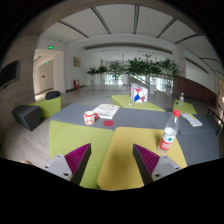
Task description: Pour water
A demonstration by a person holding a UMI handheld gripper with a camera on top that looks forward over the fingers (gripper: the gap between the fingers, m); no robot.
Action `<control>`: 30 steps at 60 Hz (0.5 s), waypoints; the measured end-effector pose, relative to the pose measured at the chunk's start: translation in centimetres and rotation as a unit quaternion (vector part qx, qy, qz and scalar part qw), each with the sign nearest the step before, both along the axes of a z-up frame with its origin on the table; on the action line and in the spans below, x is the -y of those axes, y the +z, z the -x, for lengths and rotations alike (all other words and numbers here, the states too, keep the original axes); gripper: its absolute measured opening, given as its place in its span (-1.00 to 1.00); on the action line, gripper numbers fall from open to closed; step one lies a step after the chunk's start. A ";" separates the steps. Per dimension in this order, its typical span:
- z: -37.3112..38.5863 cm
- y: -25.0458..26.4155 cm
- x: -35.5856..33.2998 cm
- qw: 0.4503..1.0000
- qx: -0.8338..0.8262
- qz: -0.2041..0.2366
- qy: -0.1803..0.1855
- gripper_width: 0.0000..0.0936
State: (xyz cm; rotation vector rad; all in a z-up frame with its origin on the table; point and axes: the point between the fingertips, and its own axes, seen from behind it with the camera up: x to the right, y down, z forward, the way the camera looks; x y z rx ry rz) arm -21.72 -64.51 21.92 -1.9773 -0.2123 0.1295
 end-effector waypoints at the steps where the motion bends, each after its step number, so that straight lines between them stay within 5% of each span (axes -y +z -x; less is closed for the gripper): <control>1: -0.3 -0.2 0.0 1.000 0.002 0.003 -0.005 0.84; 16: -12.2 -6.5 -3.6 0.995 0.028 0.015 -0.097 0.84; 30: -24.0 -7.9 -11.3 0.982 0.046 -0.029 -0.181 0.84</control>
